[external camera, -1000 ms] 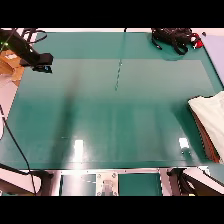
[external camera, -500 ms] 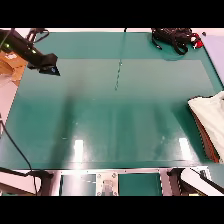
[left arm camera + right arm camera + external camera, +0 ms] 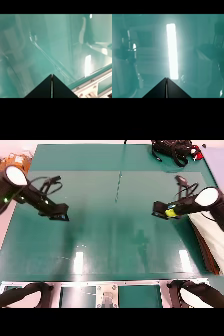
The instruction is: Fold the shirts.
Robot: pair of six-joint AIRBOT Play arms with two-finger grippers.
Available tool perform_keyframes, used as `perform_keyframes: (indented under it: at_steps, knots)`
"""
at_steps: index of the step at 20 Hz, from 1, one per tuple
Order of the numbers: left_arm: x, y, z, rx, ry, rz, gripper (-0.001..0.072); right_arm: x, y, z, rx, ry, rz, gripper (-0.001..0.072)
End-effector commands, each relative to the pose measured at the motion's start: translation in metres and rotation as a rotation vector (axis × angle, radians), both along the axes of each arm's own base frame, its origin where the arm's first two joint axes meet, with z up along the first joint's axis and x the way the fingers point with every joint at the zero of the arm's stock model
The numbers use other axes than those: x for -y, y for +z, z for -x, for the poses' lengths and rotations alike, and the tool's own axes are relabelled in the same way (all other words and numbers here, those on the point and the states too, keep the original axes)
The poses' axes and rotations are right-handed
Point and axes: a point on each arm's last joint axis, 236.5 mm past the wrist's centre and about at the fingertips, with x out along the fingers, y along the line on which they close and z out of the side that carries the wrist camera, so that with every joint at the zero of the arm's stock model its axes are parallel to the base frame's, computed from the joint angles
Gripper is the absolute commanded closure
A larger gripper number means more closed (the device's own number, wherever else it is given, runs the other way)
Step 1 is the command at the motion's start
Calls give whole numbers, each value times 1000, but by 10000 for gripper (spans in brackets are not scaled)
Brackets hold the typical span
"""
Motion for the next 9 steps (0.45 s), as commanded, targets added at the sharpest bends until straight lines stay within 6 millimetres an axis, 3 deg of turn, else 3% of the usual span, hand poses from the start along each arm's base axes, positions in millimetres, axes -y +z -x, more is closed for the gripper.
perform_keyframes:
  at_steps: [1,9]
  knots:
    - [0,-13,9,8,18,-1,687,-34,-5,2,45,66,-13,700]
    - [1,-13,6,16,25,3,688,-34,-5,2,45,64,-14,700]
